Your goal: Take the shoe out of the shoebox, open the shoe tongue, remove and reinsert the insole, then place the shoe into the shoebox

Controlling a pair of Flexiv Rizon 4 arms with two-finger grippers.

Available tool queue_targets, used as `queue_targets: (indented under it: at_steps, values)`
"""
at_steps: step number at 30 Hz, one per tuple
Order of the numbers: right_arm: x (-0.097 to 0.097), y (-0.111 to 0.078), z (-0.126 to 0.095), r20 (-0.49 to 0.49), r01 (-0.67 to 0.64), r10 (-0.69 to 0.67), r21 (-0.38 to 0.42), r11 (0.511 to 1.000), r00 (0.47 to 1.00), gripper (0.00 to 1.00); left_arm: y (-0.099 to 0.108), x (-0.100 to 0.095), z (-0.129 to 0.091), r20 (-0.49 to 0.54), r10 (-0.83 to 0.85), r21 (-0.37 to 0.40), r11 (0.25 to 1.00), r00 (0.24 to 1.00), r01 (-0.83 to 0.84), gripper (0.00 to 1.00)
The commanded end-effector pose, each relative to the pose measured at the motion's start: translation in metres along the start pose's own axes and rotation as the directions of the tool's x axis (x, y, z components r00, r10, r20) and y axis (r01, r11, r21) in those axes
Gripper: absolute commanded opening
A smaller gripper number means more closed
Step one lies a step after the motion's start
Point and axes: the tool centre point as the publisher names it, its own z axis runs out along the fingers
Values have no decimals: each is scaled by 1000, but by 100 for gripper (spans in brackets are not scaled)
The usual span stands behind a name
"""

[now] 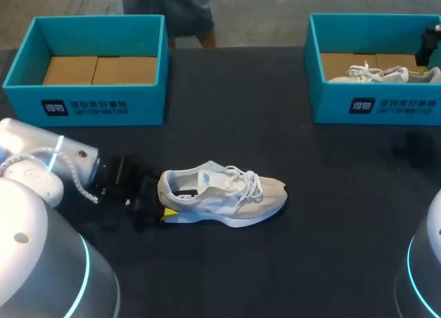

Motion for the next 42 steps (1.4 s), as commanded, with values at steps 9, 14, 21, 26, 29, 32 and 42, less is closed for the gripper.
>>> queue_targets:
  at_steps: [9, 14, 21, 26, 29, 32, 42]
  values:
    - [0, -1, 0, 0, -1, 1, -1, 1000, 1000, 100, 1, -2, 3, -14, 3, -9, 1000, 1000, -3, 0]
    - [0, -1, 0, 0, -1, 1, -1, 1000, 1000, 100, 1, -2, 3, -14, 3, -9, 1000, 1000, -3, 0]
    - [0, -1, 0, 0, -1, 1, -1, 1000, 1000, 100, 1, -2, 3, -14, 3, -9, 1000, 1000, -3, 0]
    - [0, -1, 0, 0, -1, 1, -1, 1000, 1000, 100, 1, -2, 3, -14, 3, -9, 1000, 1000, -3, 0]
    - [0, -1, 0, 0, -1, 1, -1, 1000, 1000, 100, 1, -2, 3, -14, 3, -9, 1000, 1000, -3, 0]
    - [0, -1, 0, 0, -1, 1, -1, 1000, 1000, 100, 1, -2, 3, -14, 3, -9, 1000, 1000, -3, 0]
    - [54, -17, 2, 40, -126, 126, -1, 992, 991, 100, 1, -2, 3, -14, 3, -9, 1000, 1000, -3, 0]
